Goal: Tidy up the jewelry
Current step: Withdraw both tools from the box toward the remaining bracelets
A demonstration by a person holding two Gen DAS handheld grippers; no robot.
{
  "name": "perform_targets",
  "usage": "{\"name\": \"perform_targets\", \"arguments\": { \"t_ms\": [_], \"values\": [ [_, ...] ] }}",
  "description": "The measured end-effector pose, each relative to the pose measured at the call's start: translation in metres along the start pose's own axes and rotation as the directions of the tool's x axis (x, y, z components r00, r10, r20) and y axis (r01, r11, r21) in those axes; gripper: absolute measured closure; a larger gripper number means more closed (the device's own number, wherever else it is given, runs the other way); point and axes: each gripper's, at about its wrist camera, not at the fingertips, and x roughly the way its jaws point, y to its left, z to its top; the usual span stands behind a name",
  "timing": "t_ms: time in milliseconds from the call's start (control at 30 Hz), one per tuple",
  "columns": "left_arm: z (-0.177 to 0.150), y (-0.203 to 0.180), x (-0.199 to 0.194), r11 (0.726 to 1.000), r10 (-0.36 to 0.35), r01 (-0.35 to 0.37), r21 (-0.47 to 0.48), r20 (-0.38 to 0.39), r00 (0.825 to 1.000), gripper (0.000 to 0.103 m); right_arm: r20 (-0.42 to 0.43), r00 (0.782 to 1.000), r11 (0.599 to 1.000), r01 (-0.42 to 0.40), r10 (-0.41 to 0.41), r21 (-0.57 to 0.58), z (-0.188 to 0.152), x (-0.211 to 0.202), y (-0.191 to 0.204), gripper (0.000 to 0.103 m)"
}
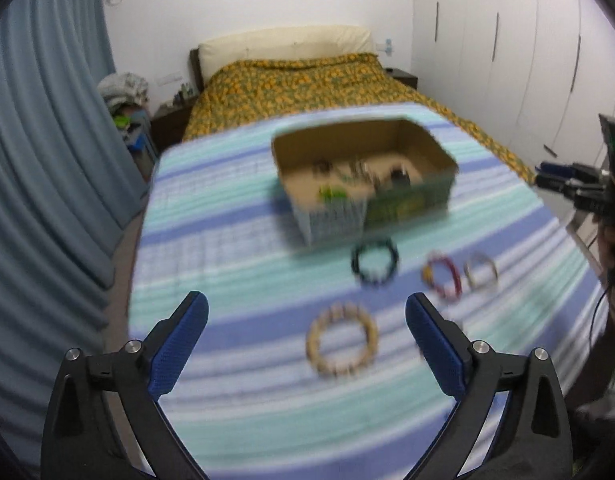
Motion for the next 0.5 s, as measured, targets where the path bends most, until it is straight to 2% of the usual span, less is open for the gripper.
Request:
{"name": "perform_targets", "arguments": {
  "t_ms": [167, 267, 400, 500],
  "values": [
    [-0.08, -0.011, 0.0, 0.993, 0.016, -0.017, -0.113, -0.013, 1.0, 0.004, -0.006, 0.999, 0.999, 0.043, -0.043, -0.027, -0.075, -0.031, 0.012, 0.043],
    [-0.119, -0.02, 0.007, 0.979, -0.007, 0.006, -0.202, -0.004, 1.0, 0.004, -0.001, 0.998, 0.998, 0.061, -0.061, -0.002, -0.121, -0.044, 0.028, 0.043],
    [-0.148, -0.034, 0.022, 0.971, 0.019, -0.019, -0.24, 0.0, 1.0, 0.004, -0.002, 0.997, 0.996, 0.075, -0.075, 0.037, -0.164, -0.048, 0.051, 0.043],
    [-0.157, -0.042, 0.036, 0.968, 0.032, -0.03, -0.249, 0.004, 0.999, 0.004, -0.016, 0.996, 0.995, 0.089, -0.088, 0.049, -0.189, -0.041, 0.063, 0.043]
  ]
}}
